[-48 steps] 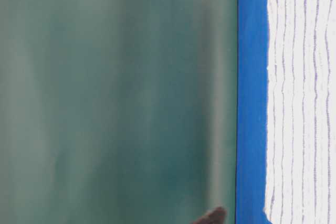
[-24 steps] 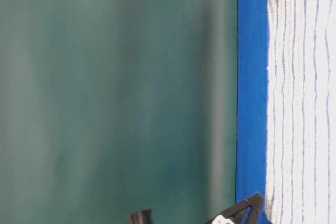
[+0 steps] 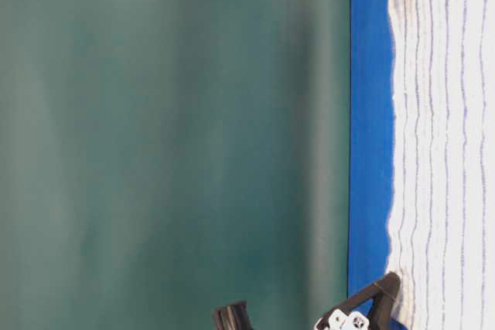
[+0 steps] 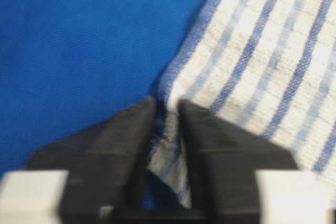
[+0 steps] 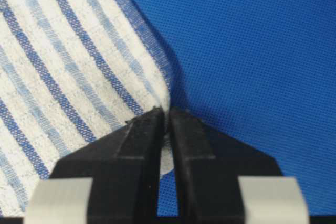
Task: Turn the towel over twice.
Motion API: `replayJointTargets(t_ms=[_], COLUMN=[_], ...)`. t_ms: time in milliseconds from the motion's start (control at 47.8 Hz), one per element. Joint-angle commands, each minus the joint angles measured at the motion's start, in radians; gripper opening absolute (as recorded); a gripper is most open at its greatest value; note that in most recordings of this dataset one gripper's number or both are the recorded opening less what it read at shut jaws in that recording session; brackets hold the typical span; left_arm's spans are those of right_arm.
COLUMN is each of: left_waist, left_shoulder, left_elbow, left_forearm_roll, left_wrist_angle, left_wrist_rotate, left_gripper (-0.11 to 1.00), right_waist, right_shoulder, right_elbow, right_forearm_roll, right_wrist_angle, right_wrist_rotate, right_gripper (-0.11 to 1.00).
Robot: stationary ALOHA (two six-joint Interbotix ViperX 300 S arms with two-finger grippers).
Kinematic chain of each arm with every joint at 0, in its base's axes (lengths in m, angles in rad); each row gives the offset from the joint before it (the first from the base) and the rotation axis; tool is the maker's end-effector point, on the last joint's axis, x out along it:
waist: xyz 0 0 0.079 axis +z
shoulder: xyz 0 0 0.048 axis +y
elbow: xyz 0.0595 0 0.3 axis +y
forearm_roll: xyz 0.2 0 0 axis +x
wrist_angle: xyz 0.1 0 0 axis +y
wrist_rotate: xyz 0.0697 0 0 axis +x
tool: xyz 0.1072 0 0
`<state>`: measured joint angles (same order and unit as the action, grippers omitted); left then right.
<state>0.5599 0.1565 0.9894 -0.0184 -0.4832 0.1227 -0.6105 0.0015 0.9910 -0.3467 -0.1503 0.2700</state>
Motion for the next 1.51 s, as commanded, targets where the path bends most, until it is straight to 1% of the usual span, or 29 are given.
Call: replayJointTargets(t_ms=[0, 42, 209, 398, 607, 733, 858, 1068, 1193, 1361, 1487], left_waist=[0.005, 0.006, 0.005, 0.008, 0.025, 0.038, 0.061, 0.092, 0.097, 0.101, 0.114], left_shoulder=[-0.011, -0.011, -0.031, -0.129, -0.262, -0.313, -0.350, -0.431, -0.460, -0.486, -0.505], left_elbow=[-0.009, -0.009, -0.009, -0.018, -0.051, -0.084, -0.115, -0.141, -0.150, -0.176, -0.207], left_forearm_roll=[-0.002, -0.002, -0.002, -0.002, -0.002, -0.002, -0.002, -0.002, -0.002, -0.002, -0.002], left_wrist_angle=[0.011, 0.015, 0.028, 0.064, 0.133, 0.146, 0.147, 0.152, 0.146, 0.133, 0.117], left_wrist_rotate=[0.002, 0.002, 0.002, 0.008, 0.064, 0.095, 0.097, 0.103, 0.103, 0.106, 0.106], left_gripper=[0.06, 0.02, 0.02, 0.02, 0.02, 0.02, 0.02, 0.02, 0.02, 0.02, 0.02], right_waist=[-0.005, -0.005, -0.005, -0.009, -0.035, -0.064, -0.089, -0.117, -0.124, -0.127, -0.127], right_shoulder=[-0.009, -0.011, -0.014, -0.064, -0.144, -0.184, -0.221, -0.278, -0.308, -0.336, -0.348], right_elbow=[-0.008, -0.008, -0.009, -0.020, -0.058, -0.091, -0.130, -0.221, -0.276, -0.337, -0.374], right_forearm_roll=[-0.002, -0.002, 0.003, 0.005, 0.000, -0.005, -0.031, -0.101, -0.143, -0.183, -0.198], right_wrist_angle=[-0.003, -0.002, -0.002, 0.021, 0.086, 0.109, 0.147, 0.258, 0.314, 0.347, 0.364], right_wrist_rotate=[-0.002, -0.002, 0.006, 0.009, 0.006, -0.003, -0.003, -0.003, -0.003, -0.003, -0.003], right_gripper=[0.07, 0.07, 0.07, 0.07, 0.07, 0.07, 0.07, 0.06, 0.07, 0.07, 0.07])
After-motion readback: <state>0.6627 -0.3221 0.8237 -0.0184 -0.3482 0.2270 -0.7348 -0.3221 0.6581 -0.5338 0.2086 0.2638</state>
